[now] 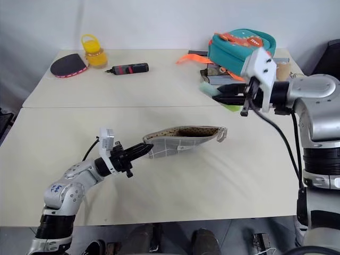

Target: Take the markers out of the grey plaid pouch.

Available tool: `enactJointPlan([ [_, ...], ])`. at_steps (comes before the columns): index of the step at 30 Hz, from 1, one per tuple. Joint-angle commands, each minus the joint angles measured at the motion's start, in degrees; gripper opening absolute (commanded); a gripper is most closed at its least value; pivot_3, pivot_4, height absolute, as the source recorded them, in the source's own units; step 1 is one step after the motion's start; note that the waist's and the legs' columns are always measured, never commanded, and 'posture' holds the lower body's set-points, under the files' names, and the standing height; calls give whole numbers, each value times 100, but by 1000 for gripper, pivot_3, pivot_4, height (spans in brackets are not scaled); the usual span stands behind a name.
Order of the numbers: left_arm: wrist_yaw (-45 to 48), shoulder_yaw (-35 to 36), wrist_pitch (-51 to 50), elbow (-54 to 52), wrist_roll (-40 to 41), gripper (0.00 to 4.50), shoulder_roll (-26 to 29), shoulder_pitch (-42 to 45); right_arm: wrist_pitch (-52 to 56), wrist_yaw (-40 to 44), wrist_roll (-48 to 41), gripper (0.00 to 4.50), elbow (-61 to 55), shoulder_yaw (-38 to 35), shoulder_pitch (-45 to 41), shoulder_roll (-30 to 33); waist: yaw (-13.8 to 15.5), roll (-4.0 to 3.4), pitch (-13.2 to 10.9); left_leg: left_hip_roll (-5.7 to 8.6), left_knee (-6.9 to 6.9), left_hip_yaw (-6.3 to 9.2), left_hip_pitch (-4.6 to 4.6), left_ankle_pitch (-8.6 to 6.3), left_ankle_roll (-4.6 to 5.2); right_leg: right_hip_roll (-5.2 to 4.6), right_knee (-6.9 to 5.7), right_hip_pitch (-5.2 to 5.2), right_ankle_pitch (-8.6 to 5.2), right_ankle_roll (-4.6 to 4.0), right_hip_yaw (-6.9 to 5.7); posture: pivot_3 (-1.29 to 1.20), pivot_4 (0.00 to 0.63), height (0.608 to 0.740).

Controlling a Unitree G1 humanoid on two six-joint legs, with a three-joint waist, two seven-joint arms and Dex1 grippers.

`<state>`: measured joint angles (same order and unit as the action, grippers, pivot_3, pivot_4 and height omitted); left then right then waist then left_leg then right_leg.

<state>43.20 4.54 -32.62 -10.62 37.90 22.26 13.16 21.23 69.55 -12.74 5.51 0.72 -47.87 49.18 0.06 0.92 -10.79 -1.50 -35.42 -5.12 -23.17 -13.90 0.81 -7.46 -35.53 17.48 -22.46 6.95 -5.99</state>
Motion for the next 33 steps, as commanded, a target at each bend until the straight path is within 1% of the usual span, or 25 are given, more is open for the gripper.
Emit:
enactJointPlan([
  [1, 23, 53, -16, -114, 68, 0, 31, 8, -1190, -413, 1068, 437, 852, 365, 211, 409, 18, 0, 0, 2, -2, 0, 0, 0, 0, -2, -1, 0, 0, 0, 0, 0, 150, 740],
  [3, 32, 78, -29, -128, 98, 0, 52, 1, -1603, -564, 1377, 437, 1228, 543, 286, 450, 4, 0, 0, 6, -4, -5, -1, 0, 2, -3, 1, 0, 0, 1, -1, 0, 150, 740],
  [6, 34, 104, -79, -171, 156, 0, 70, -12, -2075, -815, 1644, 437, 1661, 741, 579, 211, -24, 0, 0, -1, -2, -12, 1, 1, 1, 2, 0, 3, 0, 1, -9, 0, 150, 740],
  [9, -4, 80, -110, -233, 146, 0, 56, -30, -2111, -914, 1688, 437, 1799, 818, 717, -41, -63, -1, -1, -9, 1, -17, 6, 3, -3, 10, 0, 5, 0, 1, -15, 0, 150, 740],
  [11, -17, 77, -129, -262, 153, 0, 47, -38, -2012, -874, 1633, 1169, 1799, 767, 729, -120, -57, -3, -2, -9, 2, -18, 6, 4, -4, 11, -1, 5, 0, 1, -15, 0, 150, 740],
  [12, -26, 78, -143, -276, 160, 0, 42, -42, -2002, -849, 1654, 1458, 1795, 763, 717, -103, -46, -4, -3, -8, 2, -17, 6, 4, -4, 10, -1, 5, 0, 1, -14, 0, 150, 740],
  [16, -36, 69, -150, -303, 155, 0, 34, -85, -1597, -450, 1199, 2849, 1437, 481, 618, -27, -6, -4, -3, -6, -2, -12, 4, 3, -3, 5, 0, 2, 0, 1, -8, 0, 150, 740],
  [20, -47, 71, -162, -308, 165, 0, 19, -84, -1058, -324, 695, 2849, 1086, 73, 59, 0, -13, -15, -9, -6, -5, -12, 2, 3, -2, 4, 1, 3, 0, 1, -6, 0, 150, 740],
  [23, -54, 41, -175, -282, 157, 0, -6, -45, -591, -277, 272, 2849, 789, -140, -418, -128, -16, -15, -9, -8, -4, -9, 3, 3, -2, 5, 0, 4, 0, 0, -5, 0, 150, 740],
  [25, -55, 21, -169, -255, 145, 0, -21, -25, -227, -197, -39, 2849, 457, -194, -521, -238, -16, -15, -9, -8, -1, -6, 3, 2, -4, 4, -1, 3, 1, 0, -2, 0, 150, 740],
  [27, -68, 7, -175, -219, 149, 0, -51, 18, 449, -95, -652, 2467, -228, -192, -432, -466, -14, -13, -8, -8, 2, -1, 3, 1, -5, 4, 0, 2, 1, 0, 1, 0, 150, 740],
  [28, -71, 3, -179, -202, 151, 0, -62, 34, 638, -88, -822, 2235, -505, -162, -356, -551, -14, -13, -8, -8, 4, 1, 2, 0, -5, 4, -1, 1, 1, -1, 2, 0, 150, 740],
  [31, -78, -10, -175, -179, 131, 0, -84, 53, 1181, -82, -1187, 1179, -1323, 77, -8, -725, 6, -13, -8, -8, 5, 3, -1, 0, -5, 3, -9, -1, 2, -2, 2, 0, 150, 740],
  [32, -91, -15, -188, -195, 131, 0, -95, 54, 1326, -81, -1259, 925, -1554, 183, 111, -749, 11, -13, -8, -6, 5, 6, -5, 0, -4, 3, -9, -1, 2, -1, 0, 0, 150, 740],
  [33, -101, -19, -199, -205, 133, 0, -102, 57, 1416, -93, -1302, 505, -1695, 249, 182, -751, 14, -13, -8, -5, 4, 8, -6, -1, -3, 2, -9, -1, 2, 0, -1, 0, 150, 740],
])
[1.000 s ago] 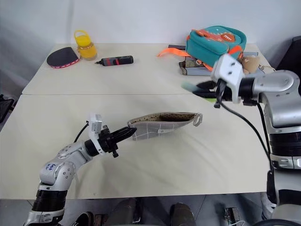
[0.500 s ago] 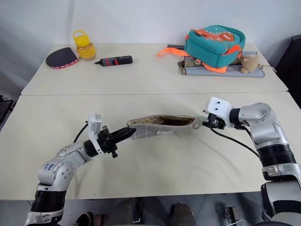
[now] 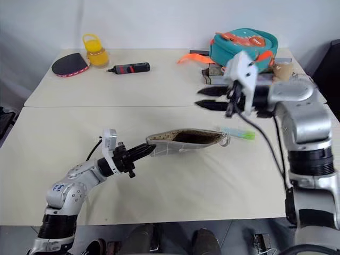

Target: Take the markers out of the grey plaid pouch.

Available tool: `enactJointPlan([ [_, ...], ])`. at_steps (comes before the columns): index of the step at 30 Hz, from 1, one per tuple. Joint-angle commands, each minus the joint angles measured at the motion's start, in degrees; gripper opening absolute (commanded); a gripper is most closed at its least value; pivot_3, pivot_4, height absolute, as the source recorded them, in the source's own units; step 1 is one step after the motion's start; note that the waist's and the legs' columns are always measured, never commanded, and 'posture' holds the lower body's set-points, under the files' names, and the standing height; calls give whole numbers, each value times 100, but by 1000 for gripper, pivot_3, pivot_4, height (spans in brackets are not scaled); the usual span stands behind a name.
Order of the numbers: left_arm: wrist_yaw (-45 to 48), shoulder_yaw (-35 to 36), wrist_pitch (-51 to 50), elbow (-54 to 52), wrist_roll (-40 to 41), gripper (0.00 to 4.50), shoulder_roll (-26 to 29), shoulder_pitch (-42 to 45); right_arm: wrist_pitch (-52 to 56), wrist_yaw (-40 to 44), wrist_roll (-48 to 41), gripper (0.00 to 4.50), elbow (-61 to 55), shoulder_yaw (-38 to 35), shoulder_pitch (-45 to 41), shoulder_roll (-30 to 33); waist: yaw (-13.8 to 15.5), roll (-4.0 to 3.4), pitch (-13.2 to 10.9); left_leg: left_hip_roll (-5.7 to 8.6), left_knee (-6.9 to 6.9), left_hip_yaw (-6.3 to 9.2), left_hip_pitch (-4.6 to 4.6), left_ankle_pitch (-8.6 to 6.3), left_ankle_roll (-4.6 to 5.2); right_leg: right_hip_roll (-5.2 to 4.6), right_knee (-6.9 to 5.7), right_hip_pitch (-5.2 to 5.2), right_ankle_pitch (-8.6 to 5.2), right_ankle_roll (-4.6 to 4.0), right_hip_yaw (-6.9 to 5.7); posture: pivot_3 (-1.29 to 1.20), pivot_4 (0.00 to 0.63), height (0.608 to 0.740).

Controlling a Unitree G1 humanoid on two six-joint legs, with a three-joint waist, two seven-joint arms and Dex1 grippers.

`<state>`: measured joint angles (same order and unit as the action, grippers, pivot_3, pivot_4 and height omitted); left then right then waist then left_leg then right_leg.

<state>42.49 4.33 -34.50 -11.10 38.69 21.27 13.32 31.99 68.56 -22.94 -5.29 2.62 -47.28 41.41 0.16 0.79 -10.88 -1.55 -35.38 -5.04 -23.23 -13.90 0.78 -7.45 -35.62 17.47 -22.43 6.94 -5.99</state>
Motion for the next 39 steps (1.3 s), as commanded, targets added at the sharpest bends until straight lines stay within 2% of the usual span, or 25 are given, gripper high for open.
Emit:
enactJointPlan([
  [1, -50, 11, -47, -186, 84, 0, -10, 41, 254, 43, -166, 179, -715, 212, 230, 80, 0, 0, 0, 1, 0, 0, 0, 0, 1, -1, 0, 0, 0, 0, 0, 0, 150, 740],
  [3, -67, 24, -111, -222, 130, 0, 2, 38, 200, 44, -42, 56, -780, 401, 368, 121, -7, 0, 0, 2, 0, -1, 0, 0, 1, -1, 2, 0, 0, 0, 0, 0, 150, 740],
  [5, -107, 64, -207, -239, 194, 0, 11, 41, -308, 109, 480, 56, -606, 741, 485, 295, -15, 0, 0, 1, 0, -2, 1, 0, 1, 0, 6, 1, 0, 0, 0, 0, 150, 740],
  [14, -219, 14, -551, -445, 472, 0, -74, 105, -2079, 101, 1955, 56, 499, 1396, 428, 474, -22, 0, 0, 1, -3, -11, 7, 1, 0, 2, 8, 5, 0, 0, -1, 0, 150, 740],
  [17, -181, 26, -1011, -641, 866, 0, -16, 168, -1878, 503, 1753, 56, 436, 1246, 306, 641, -20, 0, 0, 1, -5, -10, 7, 1, 0, 2, 8, 4, 0, 0, -1, 0, 150, 740],
  [21, -351, 310, -1740, -700, 1742, 0, -31, 301, -854, 1409, 935, 56, -155, 1014, 71, 1124, -21, 0, 0, 0, -6, -4, 5, 1, 0, 0, 8, 1, 0, 0, 4, 0, 150, 740],
  [24, -402, 425, -2029, -587, 2097, 0, -17, 344, -504, 1819, 732, 56, -349, 1050, -176, 1393, -32, 0, 0, -2, -5, 1, 6, 1, 1, 0, 11, -1, 0, 0, 4, 0, 150, 740],
  [27, -420, 427, -1932, -333, 1956, 0, -59, 331, -535, 1780, 937, 56, -214, 1236, -450, 1323, -40, 0, 0, -4, -5, 0, 7, 1, 0, 3, 14, -2, 0, -1, 4, 0, 150, 740],
  [31, -57, -432, -871, -299, 468, 0, 337, 124, -1078, 1501, 1477, 56, -30, 1665, -204, 1050, -25, 2, 1, -1, -6, -4, 8, 1, -1, 5, 17, -2, 0, -1, 4, 0, 150, 740],
  [36, 4, -534, -409, -96, 195, 0, 196, -35, -1722, 858, 2208, 56, 432, 2063, -12, 443, -24, 2, 1, 0, -6, -15, 6, 1, -1, 4, 19, 2, 0, -1, 1, 0, 150, 740],
  [39, -31, -463, -261, 18, 136, 0, 104, -29, -1876, 753, 2285, 56, 556, 2072, -9, 192, -25, 2, 1, -3, -11, -13, 7, 2, -2, 6, 13, 3, 0, -1, 0, 0, 150, 740],
])
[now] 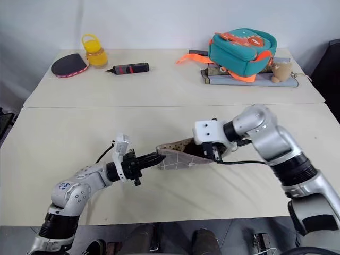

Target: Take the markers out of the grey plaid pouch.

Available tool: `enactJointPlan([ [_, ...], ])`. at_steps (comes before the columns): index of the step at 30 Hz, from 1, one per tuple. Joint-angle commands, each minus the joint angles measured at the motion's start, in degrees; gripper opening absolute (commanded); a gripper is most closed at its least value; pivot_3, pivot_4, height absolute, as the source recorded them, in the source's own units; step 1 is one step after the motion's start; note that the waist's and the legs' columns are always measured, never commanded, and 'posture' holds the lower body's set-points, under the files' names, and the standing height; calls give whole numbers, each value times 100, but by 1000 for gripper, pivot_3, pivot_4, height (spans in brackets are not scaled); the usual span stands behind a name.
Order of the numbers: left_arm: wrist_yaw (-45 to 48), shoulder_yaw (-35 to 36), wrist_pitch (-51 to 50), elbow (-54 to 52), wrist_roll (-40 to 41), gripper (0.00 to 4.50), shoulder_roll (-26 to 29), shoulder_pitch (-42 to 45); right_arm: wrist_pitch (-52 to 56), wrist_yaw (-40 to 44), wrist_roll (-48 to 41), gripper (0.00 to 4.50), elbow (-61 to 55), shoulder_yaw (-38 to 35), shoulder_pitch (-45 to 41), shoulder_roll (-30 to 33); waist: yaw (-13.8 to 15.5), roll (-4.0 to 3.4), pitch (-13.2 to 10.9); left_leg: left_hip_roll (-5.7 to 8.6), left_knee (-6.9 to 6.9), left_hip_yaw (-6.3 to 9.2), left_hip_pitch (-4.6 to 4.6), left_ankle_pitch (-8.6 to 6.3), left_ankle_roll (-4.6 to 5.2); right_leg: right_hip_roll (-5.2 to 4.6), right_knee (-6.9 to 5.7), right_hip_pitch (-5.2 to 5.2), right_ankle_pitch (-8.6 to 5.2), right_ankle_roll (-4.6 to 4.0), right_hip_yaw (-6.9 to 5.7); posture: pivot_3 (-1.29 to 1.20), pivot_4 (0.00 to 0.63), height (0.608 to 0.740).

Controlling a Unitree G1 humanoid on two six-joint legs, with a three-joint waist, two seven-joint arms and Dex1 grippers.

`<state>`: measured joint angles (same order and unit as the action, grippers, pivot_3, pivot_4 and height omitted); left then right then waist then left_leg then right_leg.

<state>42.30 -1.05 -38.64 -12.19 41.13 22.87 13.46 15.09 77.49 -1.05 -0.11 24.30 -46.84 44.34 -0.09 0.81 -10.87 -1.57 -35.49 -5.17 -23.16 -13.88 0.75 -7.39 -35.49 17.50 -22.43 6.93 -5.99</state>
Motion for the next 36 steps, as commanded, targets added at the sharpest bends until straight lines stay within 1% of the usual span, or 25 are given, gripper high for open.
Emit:
enactJointPlan([
  [1, -28, 117, 154, 143, -72, 0, -88, -34, -199, -149, 120, 56, 65, -93, -59, -151, -1, 0, 0, 0, 0, 0, 1, 0, 0, 0, -1, -1, 0, 0, 0, 0, 150, 740],
  [6, 10, 197, 160, 245, -29, 0, -121, -30, -442, -307, 258, 56, 343, -91, -136, -452, -12, 0, 0, -1, -2, 3, 2, 0, 0, -1, -6, -1, 0, 0, 0, 0, 150, 740],
  [9, 30, 222, 179, 309, -60, 0, -128, -47, -172, -108, 198, 653, 297, -54, -95, -488, -13, 0, 0, -2, -1, 2, 3, 0, 0, 1, -7, -1, 0, 0, -1, 0, 150, 740],
  [12, 48, 243, 201, 362, -81, 0, -115, -53, -157, -63, 329, 1644, 256, 5, -31, -451, -15, 0, 0, -2, -2, 3, 3, 0, 1, -1, -7, -1, 0, 0, -1, 0, 150, 740],
  [21, 80, 240, 216, 355, -88, 0, -116, -140, -538, -268, 706, 1644, 552, 224, 170, -657, -30, 1, 1, -4, -2, 2, 7, 0, 0, 1, -11, -1, 0, 0, -1, 0, 150, 740],
  [24, 69, 226, 197, 274, -90, 0, -125, -140, -615, -446, 789, 1644, 764, 244, 202, -854, -44, 2, 1, -4, -1, 1, 8, 0, 0, 1, -11, -1, 0, 0, -1, 0, 150, 740],
  [30, 75, 188, 196, 212, -120, 0, -126, -162, -791, -464, 1054, 1644, 1007, 415, 317, -939, -61, 3, 3, -5, -1, 2, 8, 0, 0, 2, -13, -1, 0, 0, -1, 0, 150, 740],
  [34, 75, 153, 211, 179, -171, 0, -114, -207, -810, -360, 1055, 1644, 995, 460, 456, -956, -69, 16, 11, -6, -1, 3, 12, 0, -1, 2, -15, -3, 0, 0, 0, 0, 150, 740],
  [36, 72, 154, 213, 171, -173, 0, -116, -216, -786, -353, 1031, 1247, 951, 448, 507, -977, -69, 23, 15, -5, -1, 4, 12, -1, -1, 1, -15, -4, 0, 0, 1, 0, 150, 740],
])
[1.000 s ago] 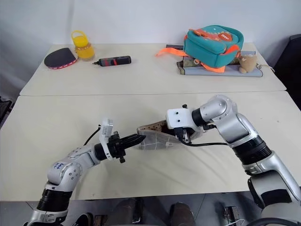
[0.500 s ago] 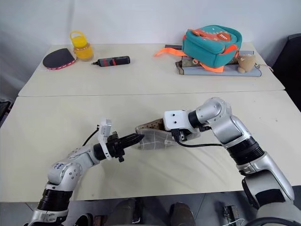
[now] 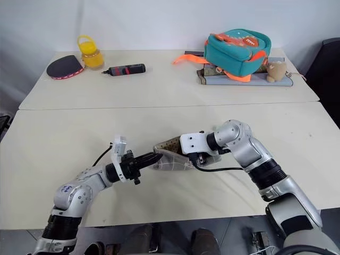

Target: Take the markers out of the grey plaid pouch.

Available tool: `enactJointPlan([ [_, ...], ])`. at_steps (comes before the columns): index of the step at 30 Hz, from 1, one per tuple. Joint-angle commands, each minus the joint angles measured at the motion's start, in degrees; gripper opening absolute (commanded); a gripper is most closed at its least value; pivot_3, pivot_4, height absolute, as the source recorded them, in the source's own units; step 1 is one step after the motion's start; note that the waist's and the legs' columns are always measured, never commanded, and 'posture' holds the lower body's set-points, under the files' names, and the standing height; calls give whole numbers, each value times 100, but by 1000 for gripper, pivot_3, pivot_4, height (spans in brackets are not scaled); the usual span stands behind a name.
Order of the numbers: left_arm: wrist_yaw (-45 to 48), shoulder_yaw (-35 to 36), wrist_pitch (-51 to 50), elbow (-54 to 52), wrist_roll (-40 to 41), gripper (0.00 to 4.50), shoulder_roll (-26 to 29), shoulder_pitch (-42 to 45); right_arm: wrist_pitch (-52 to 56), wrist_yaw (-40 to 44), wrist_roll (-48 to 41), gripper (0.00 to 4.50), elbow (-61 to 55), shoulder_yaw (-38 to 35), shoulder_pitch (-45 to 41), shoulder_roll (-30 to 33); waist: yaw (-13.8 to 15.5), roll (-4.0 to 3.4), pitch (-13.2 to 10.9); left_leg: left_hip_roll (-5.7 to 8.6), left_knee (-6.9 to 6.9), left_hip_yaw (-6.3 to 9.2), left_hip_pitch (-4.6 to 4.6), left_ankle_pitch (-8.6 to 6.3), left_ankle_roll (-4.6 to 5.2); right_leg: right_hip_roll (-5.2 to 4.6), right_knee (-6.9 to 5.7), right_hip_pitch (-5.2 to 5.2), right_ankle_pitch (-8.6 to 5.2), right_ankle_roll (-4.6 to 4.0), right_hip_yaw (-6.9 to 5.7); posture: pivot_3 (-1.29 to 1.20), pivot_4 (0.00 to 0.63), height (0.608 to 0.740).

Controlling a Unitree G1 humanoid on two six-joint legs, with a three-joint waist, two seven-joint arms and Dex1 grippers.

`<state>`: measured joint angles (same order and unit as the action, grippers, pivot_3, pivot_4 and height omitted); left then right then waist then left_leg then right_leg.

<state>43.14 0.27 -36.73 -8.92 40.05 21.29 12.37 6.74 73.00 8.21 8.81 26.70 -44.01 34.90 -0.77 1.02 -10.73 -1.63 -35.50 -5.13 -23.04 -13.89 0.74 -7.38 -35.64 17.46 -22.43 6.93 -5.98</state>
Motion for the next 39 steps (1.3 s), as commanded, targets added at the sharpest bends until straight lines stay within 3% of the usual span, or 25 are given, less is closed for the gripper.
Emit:
enactJointPlan([
  [1, -16, 20, 23, -159, -68, 0, 43, -108, 60, 107, 102, 1041, 47, 202, 233, -36, -4, 4, 2, 0, 0, 0, 0, 0, 0, 0, 0, 0, 0, 0, 0, 0, 150, 740],
  [3, -16, 10, 35, -163, -78, 0, 44, -110, 62, 113, 116, 551, 39, 190, 236, -36, -14, 4, 3, -1, 0, 0, 0, 0, -1, 0, 0, 0, 0, 0, 1, 0, 150, 740],
  [10, 0, -7, 64, -151, -108, 0, 38, -97, 295, 288, -122, 550, -306, -139, 157, 138, -11, 4, 3, -1, 1, 1, 0, -1, -3, -1, 0, 0, 0, -1, 2, 0, 150, 740],
  [18, -21, 1, 81, -223, -132, 0, 56, -91, 1457, 862, -1176, 550, -1357, -1058, -266, 834, 54, 0, 0, 1, 1, 1, -8, -3, 0, -5, 9, 3, 0, -1, 3, 0, 150, 740],
  [26, -131, -117, 233, -331, -257, 0, 36, 208, 1437, 742, -1430, 550, -946, -1430, -737, 1185, 64, 0, -1, 4, 0, 0, -12, -4, 2, -6, 14, 3, 0, -1, 2, 0, 150, 740],
  [34, -174, -411, 241, -675, -553, 0, 218, 713, 689, 148, -615, 550, -646, -750, -492, 873, 63, 0, -1, 4, 2, -1, -12, -4, 1, -2, 13, 4, 0, -1, -2, 0, 150, 740],
  [39, -242, -345, 433, -544, -803, 0, 281, 580, 1049, 260, -1161, 550, -774, -1176, -537, 766, 65, -2, -2, 4, 5, -4, -14, -3, 2, 0, 10, 5, 0, -1, -3, 0, 150, 740],
])
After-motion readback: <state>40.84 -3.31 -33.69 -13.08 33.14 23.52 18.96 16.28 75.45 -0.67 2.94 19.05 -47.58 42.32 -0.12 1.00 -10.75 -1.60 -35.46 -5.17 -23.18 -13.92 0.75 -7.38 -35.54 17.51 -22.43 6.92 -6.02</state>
